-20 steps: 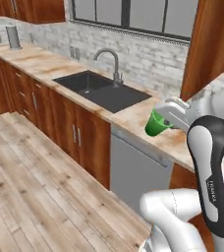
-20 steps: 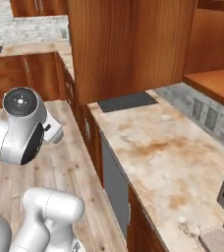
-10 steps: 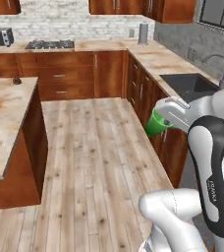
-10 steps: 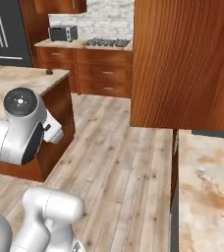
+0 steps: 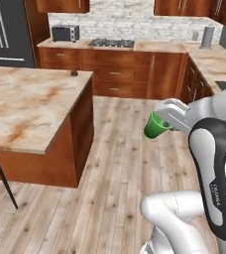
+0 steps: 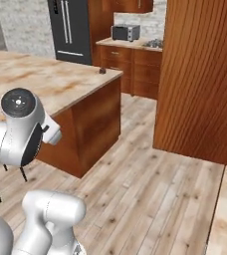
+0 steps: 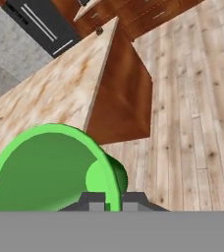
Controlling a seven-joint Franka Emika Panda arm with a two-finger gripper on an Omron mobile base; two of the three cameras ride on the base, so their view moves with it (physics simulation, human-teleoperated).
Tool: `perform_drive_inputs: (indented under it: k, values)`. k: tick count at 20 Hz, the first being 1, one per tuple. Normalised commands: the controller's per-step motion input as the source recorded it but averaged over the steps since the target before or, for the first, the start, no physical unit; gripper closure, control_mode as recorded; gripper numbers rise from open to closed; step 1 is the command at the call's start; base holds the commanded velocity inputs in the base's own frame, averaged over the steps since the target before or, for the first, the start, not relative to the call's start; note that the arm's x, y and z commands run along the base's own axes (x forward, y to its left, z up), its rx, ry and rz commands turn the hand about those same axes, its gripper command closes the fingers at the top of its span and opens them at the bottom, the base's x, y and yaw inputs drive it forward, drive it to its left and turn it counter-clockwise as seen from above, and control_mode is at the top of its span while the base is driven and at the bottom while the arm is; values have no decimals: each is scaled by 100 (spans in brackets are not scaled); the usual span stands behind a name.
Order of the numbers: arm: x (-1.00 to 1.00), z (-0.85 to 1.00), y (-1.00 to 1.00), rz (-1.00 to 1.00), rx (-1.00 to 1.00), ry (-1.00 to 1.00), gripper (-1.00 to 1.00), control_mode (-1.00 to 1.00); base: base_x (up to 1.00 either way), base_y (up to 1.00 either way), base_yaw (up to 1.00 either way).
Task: Open the cabinet directly in front. Then move the beer and the cup to the dining counter with the candle on it.
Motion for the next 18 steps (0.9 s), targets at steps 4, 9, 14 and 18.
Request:
perform_drive_inputs:
  k: [4, 9, 14, 18]
  values:
    - [0, 0, 0, 0, 0, 0, 100, 100, 2, 0, 49]
    - [0, 0, 0, 0, 0, 0, 100, 100, 0, 29, 5]
    - [0, 0, 0, 0, 0, 0, 100, 100, -13, 100, -50]
    - [0, 0, 0, 0, 0, 0, 100, 100, -43, 100, -41]
